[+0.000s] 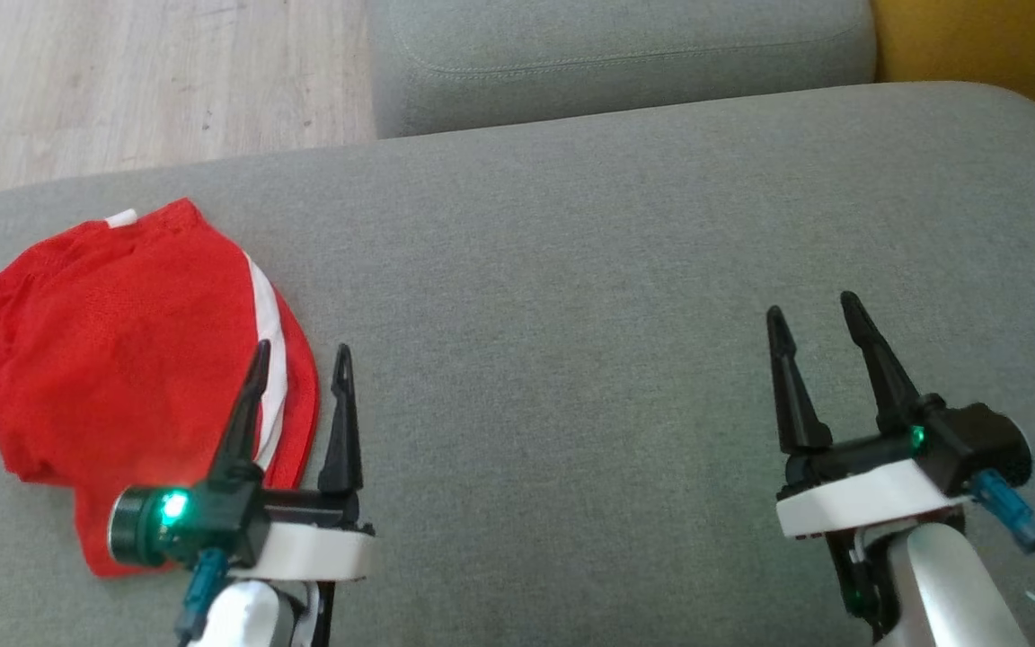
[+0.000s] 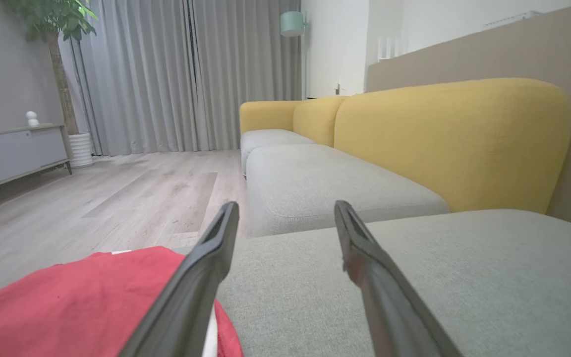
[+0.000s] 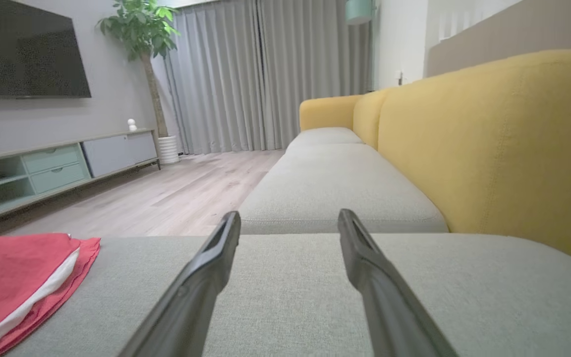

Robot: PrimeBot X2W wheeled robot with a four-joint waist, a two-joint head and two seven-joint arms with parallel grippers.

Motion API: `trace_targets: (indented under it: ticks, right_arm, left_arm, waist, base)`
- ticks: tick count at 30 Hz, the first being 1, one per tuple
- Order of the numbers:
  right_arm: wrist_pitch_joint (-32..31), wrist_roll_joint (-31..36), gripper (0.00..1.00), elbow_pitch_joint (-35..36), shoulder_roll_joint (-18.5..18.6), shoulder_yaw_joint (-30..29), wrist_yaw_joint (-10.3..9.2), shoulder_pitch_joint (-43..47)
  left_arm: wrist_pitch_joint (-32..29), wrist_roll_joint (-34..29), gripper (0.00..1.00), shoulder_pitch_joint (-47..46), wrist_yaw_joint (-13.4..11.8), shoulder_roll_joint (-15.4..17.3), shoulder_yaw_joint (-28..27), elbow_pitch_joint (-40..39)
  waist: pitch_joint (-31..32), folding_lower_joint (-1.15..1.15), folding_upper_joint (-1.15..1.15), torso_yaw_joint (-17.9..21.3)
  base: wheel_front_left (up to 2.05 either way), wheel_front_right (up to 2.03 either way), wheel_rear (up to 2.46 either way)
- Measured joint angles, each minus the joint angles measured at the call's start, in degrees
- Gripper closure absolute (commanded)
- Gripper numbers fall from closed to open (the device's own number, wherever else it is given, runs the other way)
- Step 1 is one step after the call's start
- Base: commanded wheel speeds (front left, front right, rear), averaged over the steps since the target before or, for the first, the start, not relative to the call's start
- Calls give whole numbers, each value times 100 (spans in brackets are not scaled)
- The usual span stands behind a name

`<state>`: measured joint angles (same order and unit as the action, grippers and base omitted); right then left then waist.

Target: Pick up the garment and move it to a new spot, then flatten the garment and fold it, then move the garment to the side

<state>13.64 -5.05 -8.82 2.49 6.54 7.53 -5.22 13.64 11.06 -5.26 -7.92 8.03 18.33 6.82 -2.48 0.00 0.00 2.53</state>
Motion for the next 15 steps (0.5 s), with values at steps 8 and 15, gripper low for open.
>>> trace_targets:
  ticks: [8, 15]
  right_arm:
    - [58, -788, 0, -464, 3, 46, 0, 10]
    - [58, -906, 0, -516, 3, 102, 0, 9]
  left_arm:
    - [89, -205, 0, 304, 401, -255, -377, 281]
    - [89, -308, 0, 324, 599, -377, -571, 392]
  waist:
    - [43, 0, 0, 35]
    - [75, -1, 0, 22]
  base:
    - [0, 0, 0]
    - [0, 0, 0]
